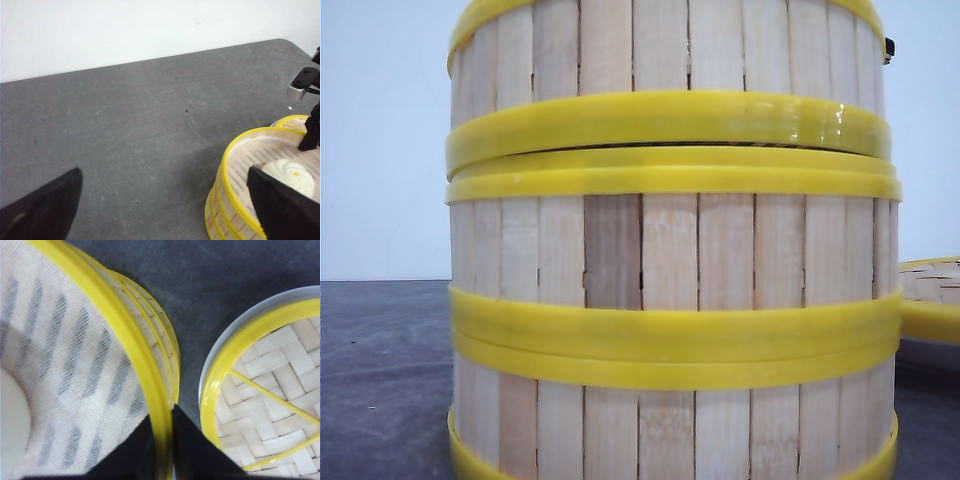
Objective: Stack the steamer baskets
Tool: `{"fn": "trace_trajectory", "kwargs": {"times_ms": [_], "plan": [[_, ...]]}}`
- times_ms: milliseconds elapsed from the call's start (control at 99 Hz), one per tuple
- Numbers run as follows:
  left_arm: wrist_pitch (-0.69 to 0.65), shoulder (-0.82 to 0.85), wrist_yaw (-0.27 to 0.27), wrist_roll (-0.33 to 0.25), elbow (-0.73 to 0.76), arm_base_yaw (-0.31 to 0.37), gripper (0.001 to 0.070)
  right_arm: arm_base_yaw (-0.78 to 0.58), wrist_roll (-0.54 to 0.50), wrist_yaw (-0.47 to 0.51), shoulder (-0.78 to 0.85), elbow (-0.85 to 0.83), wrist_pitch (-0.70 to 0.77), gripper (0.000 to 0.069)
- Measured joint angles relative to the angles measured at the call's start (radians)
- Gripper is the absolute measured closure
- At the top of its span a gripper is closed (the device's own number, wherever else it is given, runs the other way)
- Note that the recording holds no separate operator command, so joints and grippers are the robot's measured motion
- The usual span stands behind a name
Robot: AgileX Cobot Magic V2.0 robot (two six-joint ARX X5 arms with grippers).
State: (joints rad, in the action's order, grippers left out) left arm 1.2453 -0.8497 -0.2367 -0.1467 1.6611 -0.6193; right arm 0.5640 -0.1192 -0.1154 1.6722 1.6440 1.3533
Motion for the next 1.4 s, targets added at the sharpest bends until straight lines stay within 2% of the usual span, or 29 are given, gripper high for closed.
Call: {"fn": "trace_trajectory", "kwargs": {"times_ms": [505,1061,1405], "plan": [[0.000,0.000,0.000,0.000,0.000,0.000,0.0076,0.000,0.000,0.003,0.000,-0.003,0.000,0.0668],[0.000,0.000,0.000,0.000,0.000,0.000,0.0076,-0.008,-0.005,0.023,-0.014,-0.081,0.000,0.0670],[0.000,0.000,0.000,0.000,0.000,0.000,0.0076,0.034,-0.009,0.057,-0.017,-0.080,0.000,0.0669]]}}
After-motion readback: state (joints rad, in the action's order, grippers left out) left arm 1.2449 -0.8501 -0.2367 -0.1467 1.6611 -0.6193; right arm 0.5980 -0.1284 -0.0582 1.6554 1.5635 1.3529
